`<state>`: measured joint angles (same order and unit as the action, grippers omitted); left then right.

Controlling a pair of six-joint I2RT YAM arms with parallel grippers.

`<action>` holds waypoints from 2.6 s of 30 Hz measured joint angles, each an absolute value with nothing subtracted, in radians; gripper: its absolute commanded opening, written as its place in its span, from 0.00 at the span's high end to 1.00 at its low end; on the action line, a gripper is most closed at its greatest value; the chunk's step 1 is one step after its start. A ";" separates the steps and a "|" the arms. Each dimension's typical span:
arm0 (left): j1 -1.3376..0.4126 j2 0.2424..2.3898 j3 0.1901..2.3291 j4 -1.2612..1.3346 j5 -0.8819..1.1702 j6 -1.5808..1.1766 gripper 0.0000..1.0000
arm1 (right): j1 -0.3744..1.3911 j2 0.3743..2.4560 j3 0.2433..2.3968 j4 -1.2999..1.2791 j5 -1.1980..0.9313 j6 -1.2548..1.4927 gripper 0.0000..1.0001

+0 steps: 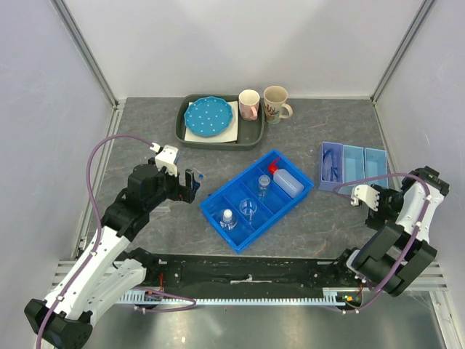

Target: Organize the chemistry lab equipment

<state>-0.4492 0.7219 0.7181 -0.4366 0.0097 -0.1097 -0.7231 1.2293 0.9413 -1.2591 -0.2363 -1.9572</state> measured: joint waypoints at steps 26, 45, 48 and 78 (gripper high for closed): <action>-0.449 0.722 0.718 -0.435 0.029 -0.110 0.01 | -0.591 1.437 0.773 -0.923 -0.173 -1.979 0.48; -0.449 0.691 0.718 -0.434 0.038 -0.109 0.01 | -0.550 1.303 0.682 -0.978 -0.174 -1.986 1.00; -0.449 0.687 0.718 -0.434 0.042 -0.109 0.01 | -0.534 1.237 0.710 -1.074 -0.238 -1.987 1.00; -0.449 0.642 0.718 -0.431 0.090 -0.110 0.02 | -0.475 1.469 1.068 -0.292 -0.568 -0.080 0.99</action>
<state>-0.4492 0.6422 0.7181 -0.4313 0.0898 -0.1097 -0.4751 1.4693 1.0679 -0.2920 -0.5678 -0.0803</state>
